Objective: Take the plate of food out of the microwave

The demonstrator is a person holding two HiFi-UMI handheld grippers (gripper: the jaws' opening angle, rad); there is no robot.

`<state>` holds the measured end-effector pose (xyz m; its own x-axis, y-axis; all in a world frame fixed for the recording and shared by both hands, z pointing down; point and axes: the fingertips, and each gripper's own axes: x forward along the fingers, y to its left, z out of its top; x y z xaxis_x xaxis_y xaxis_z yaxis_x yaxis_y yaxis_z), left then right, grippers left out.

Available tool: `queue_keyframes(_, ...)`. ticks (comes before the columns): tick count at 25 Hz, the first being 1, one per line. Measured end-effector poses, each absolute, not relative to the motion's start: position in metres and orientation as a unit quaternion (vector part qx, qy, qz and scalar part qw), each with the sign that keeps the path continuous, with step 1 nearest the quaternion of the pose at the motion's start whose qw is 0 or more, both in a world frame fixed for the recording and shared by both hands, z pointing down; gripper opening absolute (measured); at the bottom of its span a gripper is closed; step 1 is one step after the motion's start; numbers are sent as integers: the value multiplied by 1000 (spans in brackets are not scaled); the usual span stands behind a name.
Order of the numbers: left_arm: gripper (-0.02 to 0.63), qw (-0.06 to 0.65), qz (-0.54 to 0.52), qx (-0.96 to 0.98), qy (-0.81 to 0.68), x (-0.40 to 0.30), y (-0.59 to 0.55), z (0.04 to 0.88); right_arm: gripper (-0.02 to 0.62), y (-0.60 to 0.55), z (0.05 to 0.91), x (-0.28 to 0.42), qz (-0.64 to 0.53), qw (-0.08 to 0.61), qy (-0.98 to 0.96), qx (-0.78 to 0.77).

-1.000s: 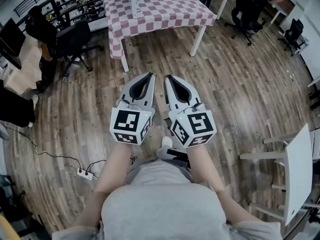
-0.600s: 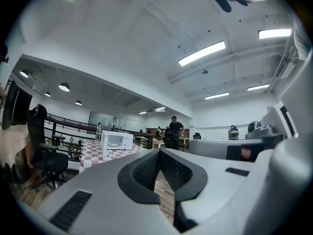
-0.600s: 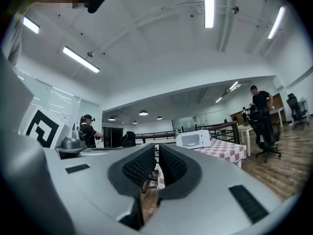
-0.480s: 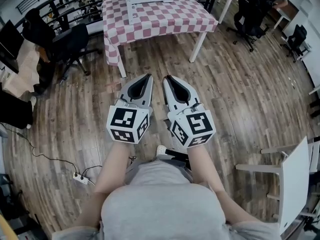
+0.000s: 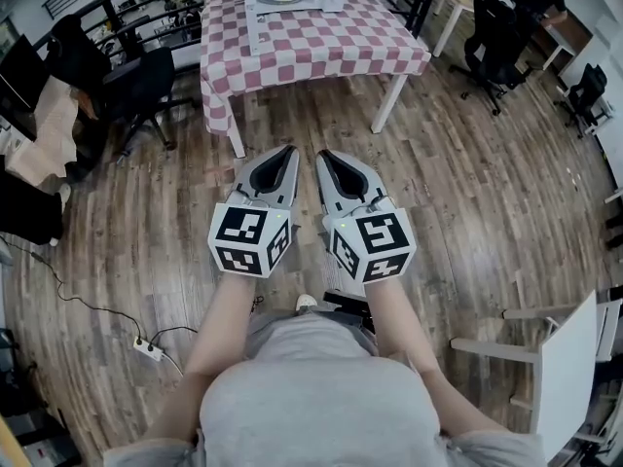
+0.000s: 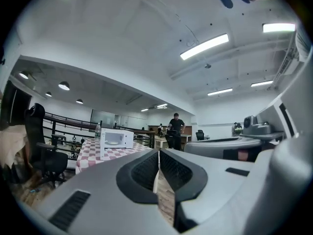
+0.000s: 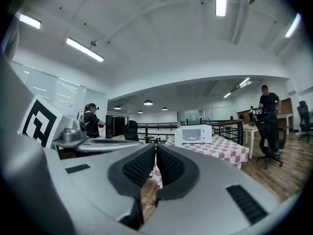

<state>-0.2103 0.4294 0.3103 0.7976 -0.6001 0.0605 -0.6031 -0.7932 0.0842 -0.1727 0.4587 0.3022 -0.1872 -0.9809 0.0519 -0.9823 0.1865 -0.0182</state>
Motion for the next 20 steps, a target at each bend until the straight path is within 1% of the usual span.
queue_keyframes(4, 5, 37, 3, 939, -343, -210, 421, 306, 28, 451, 303, -170, 16, 8, -776, 630)
queue_keyframes(9, 5, 34, -1, 935, -353, -204, 413, 307, 28, 443, 303, -164, 26, -24, -784, 620)
queue_keyframes(13, 3, 34, 0, 929, -369, -203, 401, 314, 26, 433, 305, -160, 27, -28, -787, 615)
queue_keyframes(20, 3, 60, 9, 932, -358, -191, 371, 330, 26, 405, 307, -153, 13, -23, -784, 620)
